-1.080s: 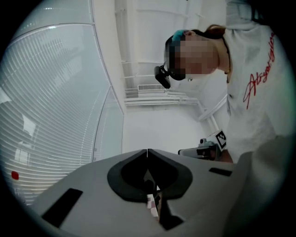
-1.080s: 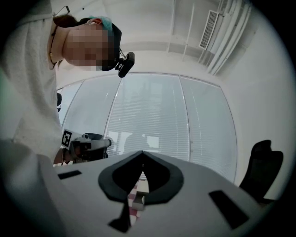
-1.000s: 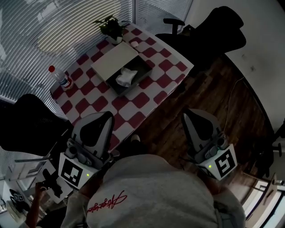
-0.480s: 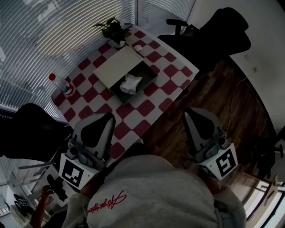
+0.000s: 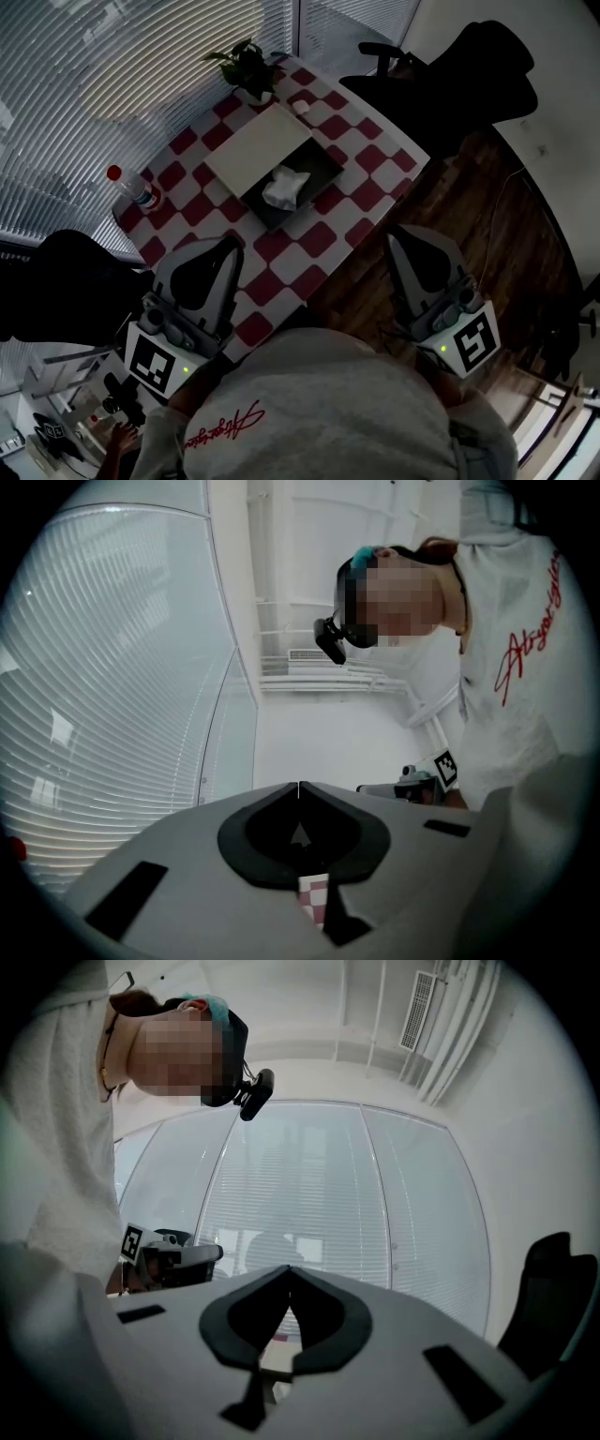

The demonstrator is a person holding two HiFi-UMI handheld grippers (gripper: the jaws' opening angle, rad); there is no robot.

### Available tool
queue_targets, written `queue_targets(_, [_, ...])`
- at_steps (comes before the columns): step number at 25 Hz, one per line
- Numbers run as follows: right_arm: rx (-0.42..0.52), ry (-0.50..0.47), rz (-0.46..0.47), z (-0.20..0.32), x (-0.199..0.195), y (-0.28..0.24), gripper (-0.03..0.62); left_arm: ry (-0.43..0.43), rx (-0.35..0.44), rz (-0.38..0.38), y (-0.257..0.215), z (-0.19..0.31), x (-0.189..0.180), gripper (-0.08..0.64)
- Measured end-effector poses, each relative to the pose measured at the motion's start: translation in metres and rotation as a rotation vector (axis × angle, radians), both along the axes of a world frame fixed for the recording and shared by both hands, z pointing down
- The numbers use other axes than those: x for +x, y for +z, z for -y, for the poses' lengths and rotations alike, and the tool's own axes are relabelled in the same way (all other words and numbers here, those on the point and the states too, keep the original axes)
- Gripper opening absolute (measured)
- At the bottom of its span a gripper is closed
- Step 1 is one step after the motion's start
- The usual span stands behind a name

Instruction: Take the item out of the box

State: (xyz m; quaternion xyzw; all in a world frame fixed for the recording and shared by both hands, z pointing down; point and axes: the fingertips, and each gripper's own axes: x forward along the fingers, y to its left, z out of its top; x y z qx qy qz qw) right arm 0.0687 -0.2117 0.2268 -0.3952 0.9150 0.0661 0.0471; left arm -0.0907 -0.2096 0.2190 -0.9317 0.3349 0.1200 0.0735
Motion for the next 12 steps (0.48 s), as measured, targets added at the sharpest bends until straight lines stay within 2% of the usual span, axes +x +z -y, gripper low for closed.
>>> queue_targets(12, [-0.002,-0.021,-0.008,0.018,-0.009,-0.003,0.011,-0.011,-0.01,0.004,0.001,0.011,-0.007,0.017])
